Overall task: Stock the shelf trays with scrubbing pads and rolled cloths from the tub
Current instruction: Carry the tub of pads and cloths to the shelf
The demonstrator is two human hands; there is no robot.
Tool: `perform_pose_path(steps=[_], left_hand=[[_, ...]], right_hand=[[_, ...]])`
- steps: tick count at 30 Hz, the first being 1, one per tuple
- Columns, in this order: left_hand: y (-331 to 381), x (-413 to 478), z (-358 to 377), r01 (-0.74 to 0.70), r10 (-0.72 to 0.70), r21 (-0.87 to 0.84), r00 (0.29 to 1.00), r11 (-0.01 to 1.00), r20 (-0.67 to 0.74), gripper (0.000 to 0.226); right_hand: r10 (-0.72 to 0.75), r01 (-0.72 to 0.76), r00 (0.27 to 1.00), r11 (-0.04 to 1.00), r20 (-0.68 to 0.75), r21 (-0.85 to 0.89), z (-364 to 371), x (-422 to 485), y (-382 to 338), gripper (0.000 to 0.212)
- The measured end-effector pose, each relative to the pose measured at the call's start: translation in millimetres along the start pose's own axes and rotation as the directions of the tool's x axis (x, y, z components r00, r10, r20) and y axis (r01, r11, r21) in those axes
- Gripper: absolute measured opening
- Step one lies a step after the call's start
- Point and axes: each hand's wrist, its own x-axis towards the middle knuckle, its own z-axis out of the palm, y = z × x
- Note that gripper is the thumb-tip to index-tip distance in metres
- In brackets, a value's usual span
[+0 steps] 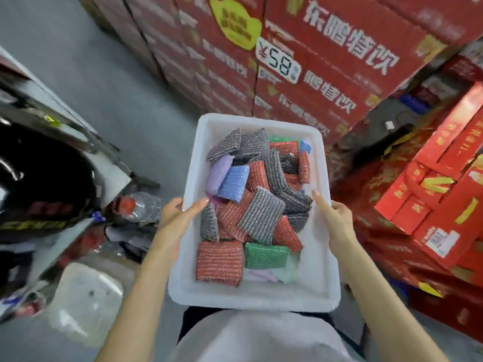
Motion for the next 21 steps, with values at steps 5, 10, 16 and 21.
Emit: perform_pose_path(steps=[5,10,16,21], left_hand=[[69.7,10.0,-70.6,-0.185,0.177,-0.004,0.947,0.983,-0.267,0.028],[131.0,33.3,-108.3,-0.348,0.353,0.081,0.866,0.934,-0.355,0.037],[213.2,96.2,-135.6,-0.383,0.345,0.038,0.779,0.923,-0.524,0.043],[272.1,138.2,-162.0,-0.353,0.265,-0.006,0.713,0.936,-0.65,0.043]], right_hand=[[-0.159,0.17,0.971,0.984,0.177,-0.049,91.9,-17.9,-75.8,0.038],[-0.361,0.408,0.878,0.908,0.315,-0.096,163.5,-13.1,-169.3,0.056],[-0.539,0.649,0.702,0.753,0.465,-0.108,260.9,13.2,-295.1,0.053],[-0.577,0.741,0.595,0.664,0.559,-0.103,349.6,15.8,-389.2,0.047]])
